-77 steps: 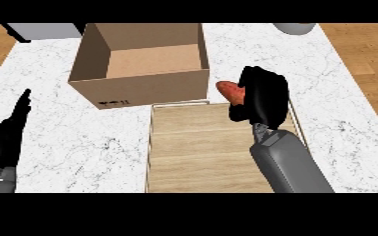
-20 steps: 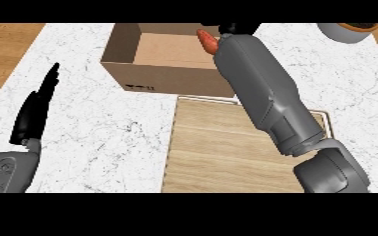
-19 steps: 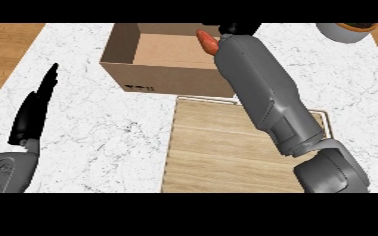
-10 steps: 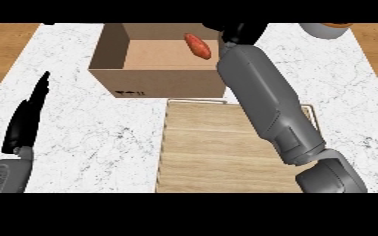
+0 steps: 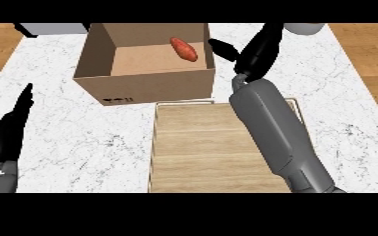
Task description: Pick the sweet potato from the tray and place it in the cardboard box
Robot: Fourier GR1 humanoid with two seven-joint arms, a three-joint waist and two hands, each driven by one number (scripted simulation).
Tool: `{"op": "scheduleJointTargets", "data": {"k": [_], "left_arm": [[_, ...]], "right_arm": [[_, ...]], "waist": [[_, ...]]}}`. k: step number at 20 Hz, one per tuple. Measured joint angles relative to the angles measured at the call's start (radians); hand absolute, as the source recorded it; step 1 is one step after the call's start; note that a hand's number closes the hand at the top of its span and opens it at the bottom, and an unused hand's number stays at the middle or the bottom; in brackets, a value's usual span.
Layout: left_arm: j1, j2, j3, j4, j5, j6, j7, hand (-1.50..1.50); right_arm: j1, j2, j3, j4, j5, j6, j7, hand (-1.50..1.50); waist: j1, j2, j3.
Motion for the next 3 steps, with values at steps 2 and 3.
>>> {"op": "scheduleJointTargets", "data": {"k": [2, 3], "left_arm": [[0.011, 0.005, 0.006, -0.013, 0.002, -0.002, 0.007, 0.00], [0.012, 0.001, 0.006, -0.012, 0.000, 0.000, 0.007, 0.00]], "right_arm": [[0.090, -0.013, 0.032, -0.113, 0.013, 0.031, 0.020, -1.50], [0.130, -0.019, 0.048, -0.170, 0.019, 0.054, 0.034, -1.50]], "waist": [[-0.008, -0.002, 0.000], [-0.012, -0.002, 0.000]]}}
